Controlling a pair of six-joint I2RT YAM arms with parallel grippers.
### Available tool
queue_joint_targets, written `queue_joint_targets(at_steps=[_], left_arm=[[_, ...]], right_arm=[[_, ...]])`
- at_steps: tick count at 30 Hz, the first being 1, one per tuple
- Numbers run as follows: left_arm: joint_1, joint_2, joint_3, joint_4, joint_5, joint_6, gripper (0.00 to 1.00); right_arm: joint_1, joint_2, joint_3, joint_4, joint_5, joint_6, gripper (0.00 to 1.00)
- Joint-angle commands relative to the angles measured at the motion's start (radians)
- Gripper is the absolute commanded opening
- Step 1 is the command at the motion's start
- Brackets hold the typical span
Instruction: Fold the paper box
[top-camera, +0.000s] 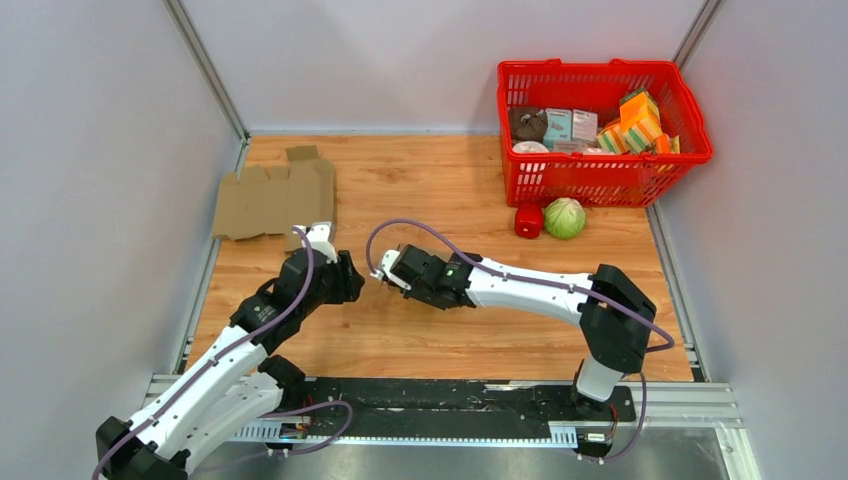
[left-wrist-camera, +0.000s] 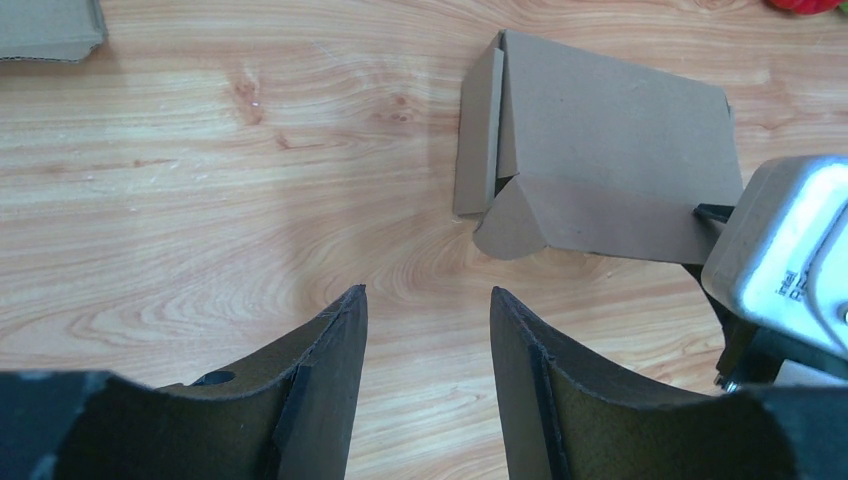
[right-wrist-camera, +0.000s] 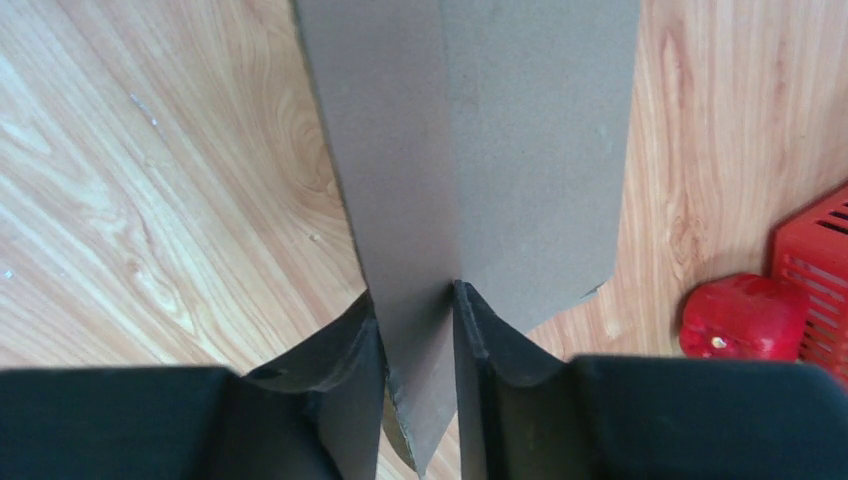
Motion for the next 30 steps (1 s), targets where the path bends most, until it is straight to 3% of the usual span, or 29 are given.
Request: queue_joint_targets(at_steps=[1, 4, 9, 10, 16, 20, 24, 29, 30], left_arm=[[0.003, -0.002, -0.007, 0.041, 0.02, 0.01, 0.57], [0.005, -0.005, -0.009, 0.036, 0.019, 0.015, 0.57], [0.008, -0.005, -0.015, 0.038, 0.022, 0.016, 0.57], [0.009, -0.005, -0.016, 0.036, 0.022, 0.016, 0.57], [0.02, -0.004, -0.021, 0.053, 0.026, 0.013, 0.57], [0.074, 0.03, 0.007, 0.09, 0.103, 0.007, 0.65], [0.137, 0.201, 0.063, 0.192, 0.271, 0.004, 0.76], [0.141, 0.535, 0.213, 0.268, 0.485, 0.027, 0.72], [0.141, 0.568, 0.22, 0.306, 0.505, 0.021, 0.72]], right_arm=[[-0.044, -0.004, 0.063, -0.071, -0.114, 0.003, 0.27], [-0.076, 0.005, 0.103, -0.103, -0.221, -0.003, 0.25], [-0.086, 0.033, 0.134, -0.147, -0.241, -0.032, 0.28], [-0.086, 0.041, 0.134, -0.147, -0.229, -0.034, 0.36], [-0.084, 0.001, 0.033, -0.053, -0.2, 0.057, 0.64], [-0.09, -0.183, -0.053, 0.06, -0.192, 0.19, 0.73], [-0.138, -0.365, -0.125, 0.125, -0.316, 0.372, 0.8], [-0.395, -0.476, -0.23, 0.179, -0.512, 0.578, 0.84], [-0.443, -0.484, -0.26, 0.206, -0.617, 0.595, 0.84]])
